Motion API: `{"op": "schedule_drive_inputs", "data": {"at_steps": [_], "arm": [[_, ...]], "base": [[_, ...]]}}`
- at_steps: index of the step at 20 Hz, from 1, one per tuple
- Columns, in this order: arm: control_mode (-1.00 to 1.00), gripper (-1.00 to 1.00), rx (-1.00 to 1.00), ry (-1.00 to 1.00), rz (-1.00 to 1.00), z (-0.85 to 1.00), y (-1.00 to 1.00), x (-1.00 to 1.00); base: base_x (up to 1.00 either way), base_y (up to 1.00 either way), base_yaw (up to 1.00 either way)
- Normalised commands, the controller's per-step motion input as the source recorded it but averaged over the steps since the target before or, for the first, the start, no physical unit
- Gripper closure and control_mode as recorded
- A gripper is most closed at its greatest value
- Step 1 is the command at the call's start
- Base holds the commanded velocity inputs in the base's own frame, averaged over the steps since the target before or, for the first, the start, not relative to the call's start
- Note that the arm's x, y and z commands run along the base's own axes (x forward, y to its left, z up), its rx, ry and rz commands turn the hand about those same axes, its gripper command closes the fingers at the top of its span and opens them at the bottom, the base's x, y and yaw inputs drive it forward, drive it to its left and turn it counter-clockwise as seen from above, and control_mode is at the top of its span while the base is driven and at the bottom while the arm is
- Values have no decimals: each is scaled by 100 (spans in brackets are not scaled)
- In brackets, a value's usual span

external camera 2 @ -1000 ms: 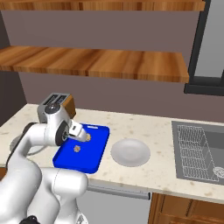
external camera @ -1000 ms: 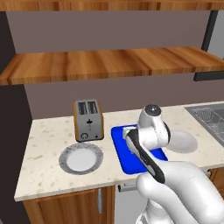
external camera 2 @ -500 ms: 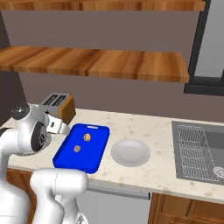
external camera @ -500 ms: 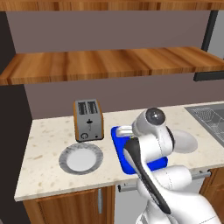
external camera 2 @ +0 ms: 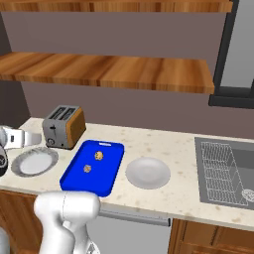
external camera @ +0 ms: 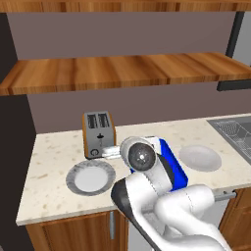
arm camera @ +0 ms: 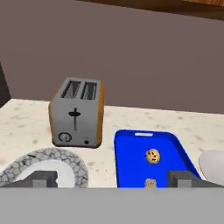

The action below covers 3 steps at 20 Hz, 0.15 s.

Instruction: Move the dessert items from the plates to the tray.

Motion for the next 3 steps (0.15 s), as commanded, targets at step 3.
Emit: {"op": "schedule_drive_inputs", "data": {"at_steps": [3], "arm": [[-100, -100, -10, -36, 2, 10, 83, -34]], "base": [[0, 0, 0]]}}
